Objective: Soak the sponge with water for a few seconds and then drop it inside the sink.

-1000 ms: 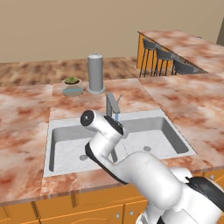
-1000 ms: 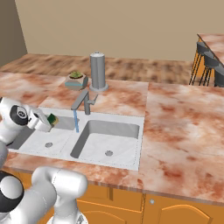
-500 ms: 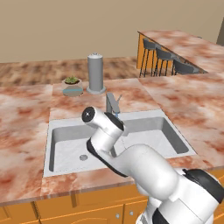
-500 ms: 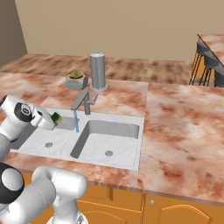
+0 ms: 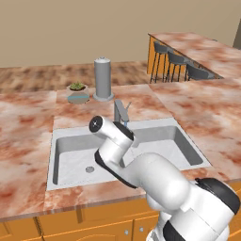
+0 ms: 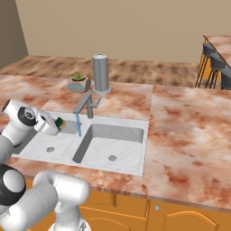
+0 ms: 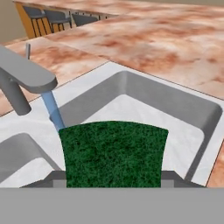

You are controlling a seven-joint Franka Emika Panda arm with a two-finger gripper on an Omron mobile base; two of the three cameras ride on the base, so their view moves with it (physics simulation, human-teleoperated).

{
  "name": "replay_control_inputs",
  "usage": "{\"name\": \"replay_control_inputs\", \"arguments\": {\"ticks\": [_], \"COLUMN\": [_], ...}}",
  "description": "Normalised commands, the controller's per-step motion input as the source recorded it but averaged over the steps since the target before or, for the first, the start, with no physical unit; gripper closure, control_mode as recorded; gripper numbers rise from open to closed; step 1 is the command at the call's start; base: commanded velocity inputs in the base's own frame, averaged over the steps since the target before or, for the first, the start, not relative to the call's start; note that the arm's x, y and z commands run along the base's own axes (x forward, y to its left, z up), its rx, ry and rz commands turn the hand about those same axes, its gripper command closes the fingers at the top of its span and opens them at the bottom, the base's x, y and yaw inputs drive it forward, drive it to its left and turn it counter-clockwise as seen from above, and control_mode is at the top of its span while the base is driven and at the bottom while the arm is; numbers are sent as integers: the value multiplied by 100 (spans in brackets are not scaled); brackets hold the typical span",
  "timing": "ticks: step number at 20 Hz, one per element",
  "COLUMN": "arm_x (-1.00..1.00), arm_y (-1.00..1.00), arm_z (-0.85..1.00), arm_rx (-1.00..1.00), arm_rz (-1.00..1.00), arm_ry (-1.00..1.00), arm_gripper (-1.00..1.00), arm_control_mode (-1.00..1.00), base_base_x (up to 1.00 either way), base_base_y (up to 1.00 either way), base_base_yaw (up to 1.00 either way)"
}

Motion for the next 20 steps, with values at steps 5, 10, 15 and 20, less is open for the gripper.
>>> {"name": "replay_control_inputs", "arguments": {"ticks": [5,10,15,20], "arm_x": [4,19,12,0], "arm_y": [-12,-17,-17,-8], "arm_z": [-20,-26,-19,-13], "arm_rx": [0,0,0,0], "arm_rz": [0,0,0,0], "arm_ry": [0,0,0,0], "arm_gripper": [100,100,100,100], "arm_control_mode": [-100,-100,-100,-100], "base_base_x": [0,0,0,0], "base_base_y": [0,0,0,0], "base_base_yaw": [0,0,0,0]}}
